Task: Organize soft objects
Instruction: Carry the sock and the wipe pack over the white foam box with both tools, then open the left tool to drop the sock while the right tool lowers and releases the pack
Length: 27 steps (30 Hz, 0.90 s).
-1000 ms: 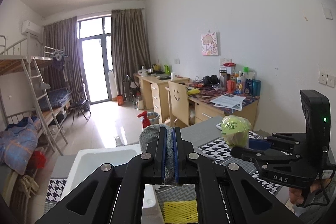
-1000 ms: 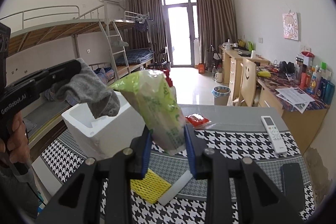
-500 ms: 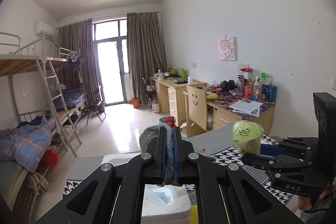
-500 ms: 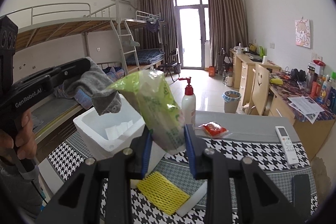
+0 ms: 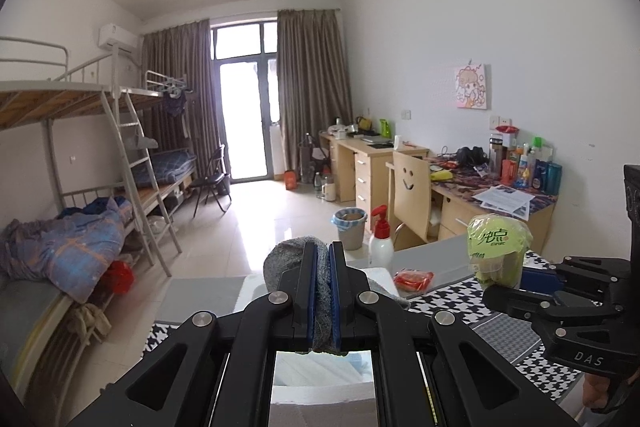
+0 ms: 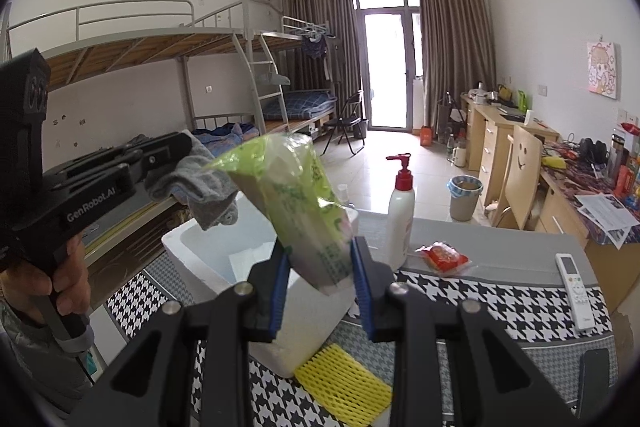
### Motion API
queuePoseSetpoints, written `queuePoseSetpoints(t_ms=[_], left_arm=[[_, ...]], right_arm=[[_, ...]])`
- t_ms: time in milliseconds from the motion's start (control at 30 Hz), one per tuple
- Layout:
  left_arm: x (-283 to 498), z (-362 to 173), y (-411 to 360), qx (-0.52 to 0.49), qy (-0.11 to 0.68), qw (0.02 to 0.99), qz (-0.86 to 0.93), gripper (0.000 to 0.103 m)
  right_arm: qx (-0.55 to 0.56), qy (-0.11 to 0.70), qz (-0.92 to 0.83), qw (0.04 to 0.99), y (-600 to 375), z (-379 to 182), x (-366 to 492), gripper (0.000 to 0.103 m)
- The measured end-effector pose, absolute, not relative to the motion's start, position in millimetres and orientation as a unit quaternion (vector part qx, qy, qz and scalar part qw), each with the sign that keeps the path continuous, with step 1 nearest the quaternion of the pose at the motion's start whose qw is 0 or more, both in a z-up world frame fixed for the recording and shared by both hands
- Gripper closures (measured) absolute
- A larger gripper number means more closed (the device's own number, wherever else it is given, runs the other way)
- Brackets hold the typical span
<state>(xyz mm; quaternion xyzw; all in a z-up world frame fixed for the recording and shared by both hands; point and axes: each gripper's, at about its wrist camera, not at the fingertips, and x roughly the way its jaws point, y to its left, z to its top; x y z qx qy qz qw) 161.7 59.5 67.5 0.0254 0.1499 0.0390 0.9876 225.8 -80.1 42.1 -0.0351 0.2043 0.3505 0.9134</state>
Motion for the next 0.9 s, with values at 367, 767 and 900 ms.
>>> queuePoseSetpoints(t_ms=[367,767,900], left_arm=[[175,55,76,0.015,0.175,0.983,0.049,0.097],[182,39,93,0.008,0.198,0.978,0.065,0.031],[176,40,100,0.005,0.190,0.979,0.074,0.017]], right_arm=[[-0.044,0.208,0.358,0.909,-58,41,225,0.069],[-0.054,0.219,0.353,0.908,-44,38,232,0.069],[-0.056,0.221,0.353,0.908,-38,37,233,0.069]])
